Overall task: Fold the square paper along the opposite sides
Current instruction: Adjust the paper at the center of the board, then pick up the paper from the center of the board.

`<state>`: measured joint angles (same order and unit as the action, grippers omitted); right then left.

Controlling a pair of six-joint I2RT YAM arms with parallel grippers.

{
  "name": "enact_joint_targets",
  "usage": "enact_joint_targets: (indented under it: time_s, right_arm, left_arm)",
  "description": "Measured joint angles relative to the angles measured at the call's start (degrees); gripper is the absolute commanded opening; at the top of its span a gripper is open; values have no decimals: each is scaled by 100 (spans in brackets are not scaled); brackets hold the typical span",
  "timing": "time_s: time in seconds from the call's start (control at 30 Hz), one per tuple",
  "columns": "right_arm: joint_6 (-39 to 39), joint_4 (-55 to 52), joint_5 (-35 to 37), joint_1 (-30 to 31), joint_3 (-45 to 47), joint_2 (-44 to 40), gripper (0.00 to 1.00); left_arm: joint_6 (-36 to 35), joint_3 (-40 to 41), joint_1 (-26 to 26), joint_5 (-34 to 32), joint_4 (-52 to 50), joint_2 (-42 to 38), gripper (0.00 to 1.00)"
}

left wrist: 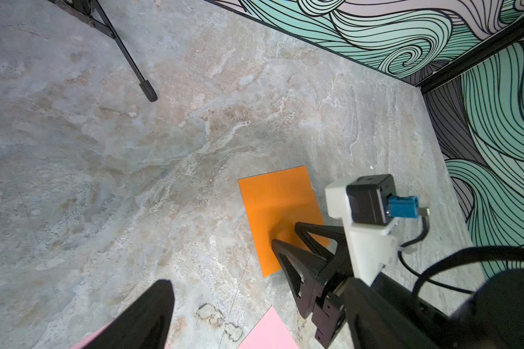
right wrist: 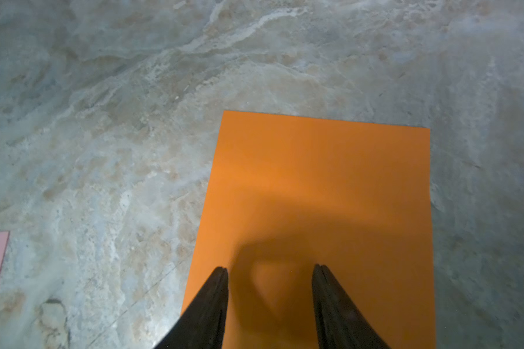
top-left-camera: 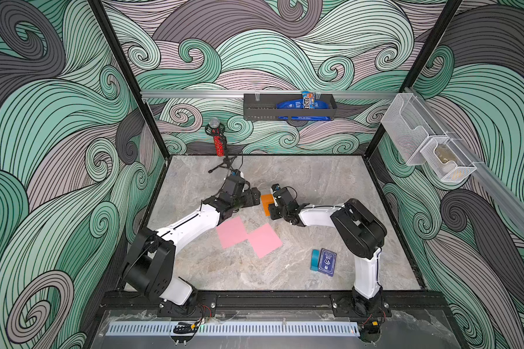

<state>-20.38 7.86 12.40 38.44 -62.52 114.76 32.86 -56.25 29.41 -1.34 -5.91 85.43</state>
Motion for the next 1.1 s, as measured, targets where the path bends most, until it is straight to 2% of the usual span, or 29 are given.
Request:
enact_joint_targets:
  time_s: [0.3, 0.57, 0.67, 0.8, 0.97, 1.1]
  right_arm:
    - [-649, -223, 48, 26, -153, -4, 52]
    - [-697, -704, -501, -192, -208, -625, 62]
    - [-636, -699, -793, -361, -179, -1071, 64]
    - [-485, -619, -1360, -892, 9, -1473, 64]
    - [-278, -669, -1873, -1537, 240, -1408, 57]
    - [-81, -726, -2122, -1622, 337, -1279, 54]
  left_arm:
    - [7, 0, 0, -114, -55, 0, 90]
    - [37, -48, 0, -66, -28, 149, 84]
    - [52, -328, 0, 111, -81, 533, 84]
    - [35, -1261, 0, 409, -468, 1373, 82]
    - [24, -2358, -2, 807, -894, 2369, 83]
    - [20, -2433, -2, 1062, -1176, 2745, 84]
